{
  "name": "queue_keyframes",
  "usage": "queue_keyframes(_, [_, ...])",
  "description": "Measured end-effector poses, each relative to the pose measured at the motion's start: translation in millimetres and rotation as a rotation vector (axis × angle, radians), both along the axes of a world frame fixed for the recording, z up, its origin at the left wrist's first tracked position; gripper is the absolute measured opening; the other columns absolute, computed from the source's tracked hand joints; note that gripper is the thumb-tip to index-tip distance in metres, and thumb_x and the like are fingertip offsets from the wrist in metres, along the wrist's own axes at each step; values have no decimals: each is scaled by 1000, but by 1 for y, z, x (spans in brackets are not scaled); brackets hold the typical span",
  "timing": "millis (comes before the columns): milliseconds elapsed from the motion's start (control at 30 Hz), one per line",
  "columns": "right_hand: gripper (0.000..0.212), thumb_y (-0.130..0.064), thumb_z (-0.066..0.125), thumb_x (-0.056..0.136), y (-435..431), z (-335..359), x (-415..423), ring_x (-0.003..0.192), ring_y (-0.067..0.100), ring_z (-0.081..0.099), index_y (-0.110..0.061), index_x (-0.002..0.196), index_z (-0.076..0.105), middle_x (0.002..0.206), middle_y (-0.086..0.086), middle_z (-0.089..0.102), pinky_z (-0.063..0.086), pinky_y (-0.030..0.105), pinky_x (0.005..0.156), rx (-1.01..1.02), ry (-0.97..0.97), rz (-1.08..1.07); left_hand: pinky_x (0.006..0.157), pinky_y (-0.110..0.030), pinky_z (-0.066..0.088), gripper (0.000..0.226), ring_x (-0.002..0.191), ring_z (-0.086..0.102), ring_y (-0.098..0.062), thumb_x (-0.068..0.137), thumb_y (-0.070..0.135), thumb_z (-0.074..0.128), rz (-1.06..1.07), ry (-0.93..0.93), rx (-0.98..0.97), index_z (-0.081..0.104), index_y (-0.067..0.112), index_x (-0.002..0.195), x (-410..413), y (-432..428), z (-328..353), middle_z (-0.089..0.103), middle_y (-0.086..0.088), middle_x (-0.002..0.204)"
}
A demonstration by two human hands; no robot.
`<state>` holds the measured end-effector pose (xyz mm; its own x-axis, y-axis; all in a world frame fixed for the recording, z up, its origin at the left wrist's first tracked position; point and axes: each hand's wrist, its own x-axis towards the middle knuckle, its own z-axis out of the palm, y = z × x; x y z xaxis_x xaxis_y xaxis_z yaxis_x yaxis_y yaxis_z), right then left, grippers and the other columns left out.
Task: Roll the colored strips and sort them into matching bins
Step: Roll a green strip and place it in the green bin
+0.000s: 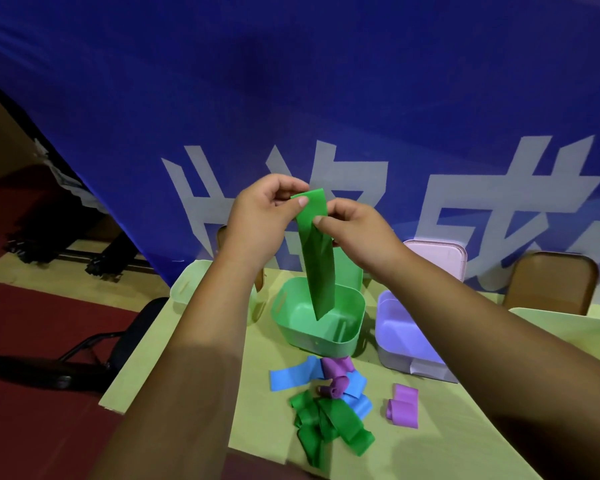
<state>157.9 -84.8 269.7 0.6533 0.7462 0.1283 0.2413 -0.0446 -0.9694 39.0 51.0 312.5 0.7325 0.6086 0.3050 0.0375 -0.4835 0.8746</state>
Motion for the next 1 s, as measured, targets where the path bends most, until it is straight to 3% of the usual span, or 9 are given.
queue_keyframes(200, [8,-27,69,103,-13,-2,14,92,13,75,-25,104,77,97,-5,80,58,43,91,-22,-20,-14,94,-34,64,19,101,76,-7,98,12,77,-1,-11,15,81,24,112,10,-18,4,80,9,103])
queue_keyframes(567, [9,-30,73,101,-36,0,35,87,3,71,-30,109,76,98,-11,79,57,33,81,-44,-65,-32,90,-39,67,21,99,79,-14,97,5,77,3,-75,-82,83,21,110,31,-41,9,83,2,101])
queue_keyframes(700, [12,-35,73,101,-42,4,38,93,10,73,-30,112,75,99,-9,78,56,30,81,2,-51,-51,85,-41,68,19,99,80,-18,98,8,78,15,-75,-109,82,21,112,37,-48,9,81,-2,101])
queue_keyframes(800, [11,-36,69,103,-47,11,40,85,4,69,-29,111,74,95,-8,77,54,24,74,61,-48,-83,84,-37,68,20,97,79,-16,99,8,76,21,-71,-96,81,18,116,40,-56,11,80,-2,102])
queue_keyframes(1000, [9,-29,72,102,-53,20,46,82,10,68,-22,108,72,95,5,76,59,42,82,85,-33,-132,83,-36,68,20,97,79,-16,100,8,76,52,-81,-112,81,19,115,46,-71,14,80,1,101])
